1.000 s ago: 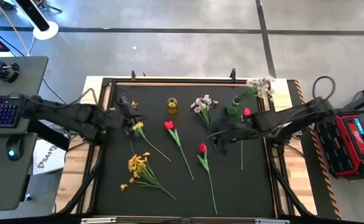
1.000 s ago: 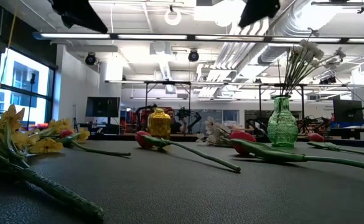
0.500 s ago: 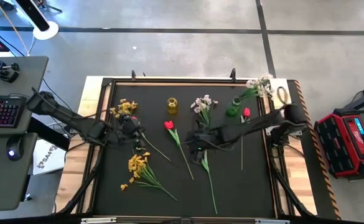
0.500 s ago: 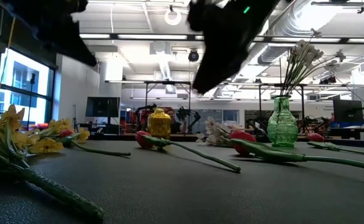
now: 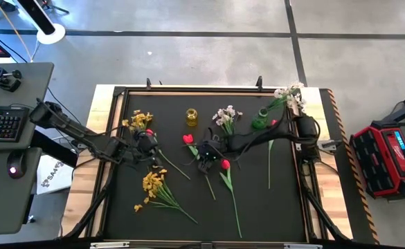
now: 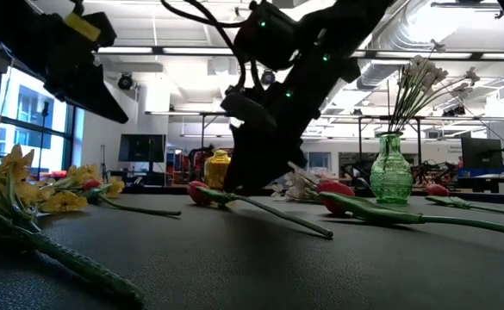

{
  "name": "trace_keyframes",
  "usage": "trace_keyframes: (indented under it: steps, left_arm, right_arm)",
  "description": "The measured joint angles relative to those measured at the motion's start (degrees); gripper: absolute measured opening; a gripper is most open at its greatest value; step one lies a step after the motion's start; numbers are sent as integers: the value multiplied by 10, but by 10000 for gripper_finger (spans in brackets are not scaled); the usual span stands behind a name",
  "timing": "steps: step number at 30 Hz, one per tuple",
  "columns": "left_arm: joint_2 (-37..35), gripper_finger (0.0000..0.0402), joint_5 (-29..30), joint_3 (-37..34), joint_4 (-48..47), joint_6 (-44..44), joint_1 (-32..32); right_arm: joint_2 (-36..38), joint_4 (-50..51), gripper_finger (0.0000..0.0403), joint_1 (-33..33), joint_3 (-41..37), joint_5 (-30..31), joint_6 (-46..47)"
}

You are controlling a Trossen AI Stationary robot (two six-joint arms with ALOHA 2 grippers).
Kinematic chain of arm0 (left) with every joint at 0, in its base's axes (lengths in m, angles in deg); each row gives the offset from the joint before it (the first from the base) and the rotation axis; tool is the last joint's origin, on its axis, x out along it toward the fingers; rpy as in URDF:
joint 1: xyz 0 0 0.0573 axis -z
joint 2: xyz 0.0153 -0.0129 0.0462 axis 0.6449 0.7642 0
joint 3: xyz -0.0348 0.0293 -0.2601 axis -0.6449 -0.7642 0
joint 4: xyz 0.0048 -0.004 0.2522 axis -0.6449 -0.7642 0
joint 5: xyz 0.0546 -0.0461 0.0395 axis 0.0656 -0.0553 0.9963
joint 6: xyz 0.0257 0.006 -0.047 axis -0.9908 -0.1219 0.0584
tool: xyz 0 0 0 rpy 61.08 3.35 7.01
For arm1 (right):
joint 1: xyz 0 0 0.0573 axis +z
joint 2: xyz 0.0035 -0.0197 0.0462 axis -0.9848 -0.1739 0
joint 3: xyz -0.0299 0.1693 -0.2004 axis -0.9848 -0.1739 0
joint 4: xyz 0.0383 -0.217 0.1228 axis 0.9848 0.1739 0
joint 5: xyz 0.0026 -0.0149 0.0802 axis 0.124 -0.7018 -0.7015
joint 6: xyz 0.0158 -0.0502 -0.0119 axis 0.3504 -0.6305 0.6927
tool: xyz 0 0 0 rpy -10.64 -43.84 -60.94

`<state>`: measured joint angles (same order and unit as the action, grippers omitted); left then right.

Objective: Sort flowers into vase by color
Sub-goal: Put the red tulip into the yellow vase

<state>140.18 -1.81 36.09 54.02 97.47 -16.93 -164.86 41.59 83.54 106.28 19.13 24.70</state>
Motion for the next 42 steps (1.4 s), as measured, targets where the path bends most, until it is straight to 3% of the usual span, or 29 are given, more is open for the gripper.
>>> trace_keyframes:
  steps: [7, 16, 20, 24, 27, 42]
  left_arm:
    - [0, 0, 16, -1, 56, -47, 0]
    - [0, 0, -13, -1, 129, -92, 4]
    - [0, 0, 11, -1, 121, -88, 12]
    - [0, 0, 29, -1, 106, -67, 29]
    - [0, 0, 43, -1, 94, -53, 48]
    - [0, 0, 135, -1, 84, -5, 124]
  right_arm:
    - [-19, -7, 158, 11, 0, 5, 18]
    - [-29, -48, 10, 15, 0, 49, -6]
    - [-28, -157, 11, 11, -30, 86, -6]
    - [-25, -354, 5, -16, -101, 14, -19]
    - [-22, -436, 3, -33, -127, -5, -19]
    - [-22, -516, 1, -41, -121, -33, -95]
